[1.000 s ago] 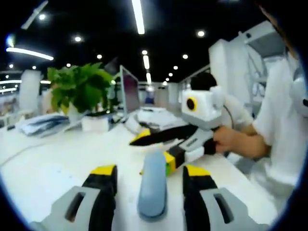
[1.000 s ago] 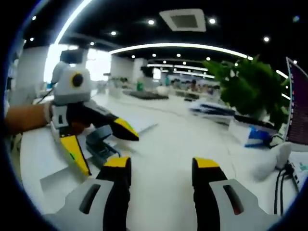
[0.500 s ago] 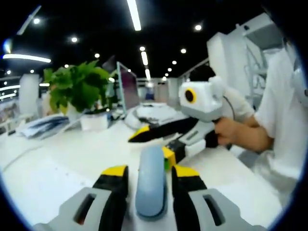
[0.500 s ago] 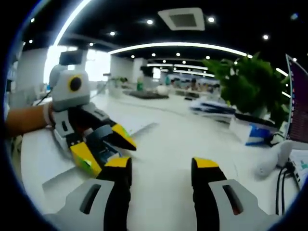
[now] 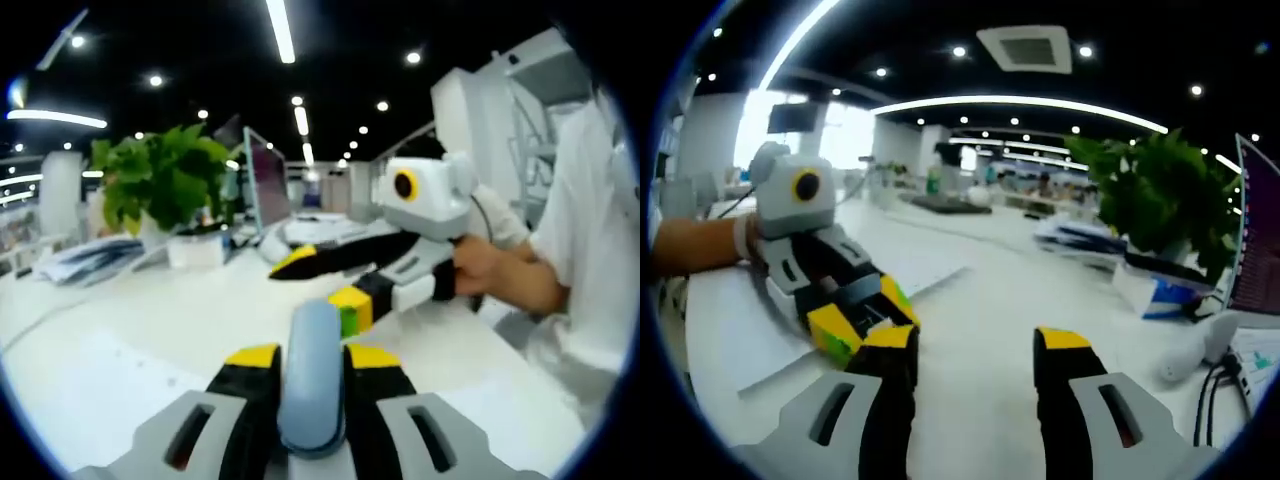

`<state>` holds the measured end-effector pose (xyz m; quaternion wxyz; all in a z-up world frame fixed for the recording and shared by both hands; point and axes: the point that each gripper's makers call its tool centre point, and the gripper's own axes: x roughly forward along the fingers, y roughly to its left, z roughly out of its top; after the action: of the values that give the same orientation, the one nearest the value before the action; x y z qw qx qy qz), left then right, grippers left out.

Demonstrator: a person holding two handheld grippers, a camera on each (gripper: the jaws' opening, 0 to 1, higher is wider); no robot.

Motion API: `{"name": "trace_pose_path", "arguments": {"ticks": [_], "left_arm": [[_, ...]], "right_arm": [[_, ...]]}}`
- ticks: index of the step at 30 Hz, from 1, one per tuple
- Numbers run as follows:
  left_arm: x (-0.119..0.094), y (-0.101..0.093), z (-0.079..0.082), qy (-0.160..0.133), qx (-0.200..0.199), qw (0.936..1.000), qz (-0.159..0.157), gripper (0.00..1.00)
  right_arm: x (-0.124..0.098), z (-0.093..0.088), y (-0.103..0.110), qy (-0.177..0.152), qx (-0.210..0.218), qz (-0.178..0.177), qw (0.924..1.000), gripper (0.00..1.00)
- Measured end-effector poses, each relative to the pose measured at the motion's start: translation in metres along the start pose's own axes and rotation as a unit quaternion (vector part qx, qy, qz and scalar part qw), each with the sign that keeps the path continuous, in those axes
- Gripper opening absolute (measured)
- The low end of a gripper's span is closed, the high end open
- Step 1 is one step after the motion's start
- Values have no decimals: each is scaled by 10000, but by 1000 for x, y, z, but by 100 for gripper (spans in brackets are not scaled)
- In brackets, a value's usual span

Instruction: Pick up the paper insert the paper into the punch align the paper edges press the punch to punch holes

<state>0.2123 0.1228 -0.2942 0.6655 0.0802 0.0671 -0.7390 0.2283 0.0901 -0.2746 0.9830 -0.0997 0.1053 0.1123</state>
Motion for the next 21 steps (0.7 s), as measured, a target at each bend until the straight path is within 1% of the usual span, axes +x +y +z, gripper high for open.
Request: {"name": "trace_pose_path", "arguments": {"ticks": [2,3,4,5,6,7,8,9,10,11,13,14,15,16,17,19,20,21], "left_arm": [[0,0,0,0,3,10000,-3,26],[0,0,0,0,3,10000,-6,26],[0,0,0,1,3,10000,-7,26],[0,0,0,2,4,10000,-8,26],[0,0,0,2,4,10000,-8,26],[0,0,0,1,4,10000,-9,26],[0,0,0,2,7,10000,-9,26],[0,0,0,4,6,10000,-7,26],[0,0,0,3,6,10000,-7,26],[0,0,0,3,8,10000,-7,26],[0,0,0,2,10,10000,-6,26],[0,0,0,2,12,10000,-6,26],[0,0,0,2,12,10000,-6,26],[0,0,0,2,12,10000,-9,26],[0,0,0,3,13,10000,-9,26],[0,1,0,3,14,10000,-11,26],[0,1,0,3,16,10000,-10,26],[0,1,0,4,17,10000,-11,26]], "right_arm": [[-3,11,2,-102,-160,6,9998,49],[-6,20,6,-151,-221,51,9996,49],[-6,22,6,-152,-222,56,9996,49],[-8,32,12,-176,-243,80,9995,49],[-7,39,17,-188,-248,47,9995,50],[-8,43,20,-185,-366,8,9992,48],[-7,48,25,-254,-576,73,9980,45],[-8,55,35,-421,-779,220,9958,38],[-8,57,39,-444,-785,287,9955,29],[-7,57,43,-441,-768,315,9956,23],[-7,58,47,-444,-753,354,9955,20],[-4,59,54,-489,-831,421,9944,17],[-4,60,55,-497,-839,419,9944,14],[-3,63,58,-642,-729,368,9946,11],[-2,67,63,-827,-529,389,9944,10],[1,64,63,-850,-427,330,9949,7],[3,61,65,-825,-209,312,9959,6],[3,60,66,-828,-104,321,9960,5]]}}
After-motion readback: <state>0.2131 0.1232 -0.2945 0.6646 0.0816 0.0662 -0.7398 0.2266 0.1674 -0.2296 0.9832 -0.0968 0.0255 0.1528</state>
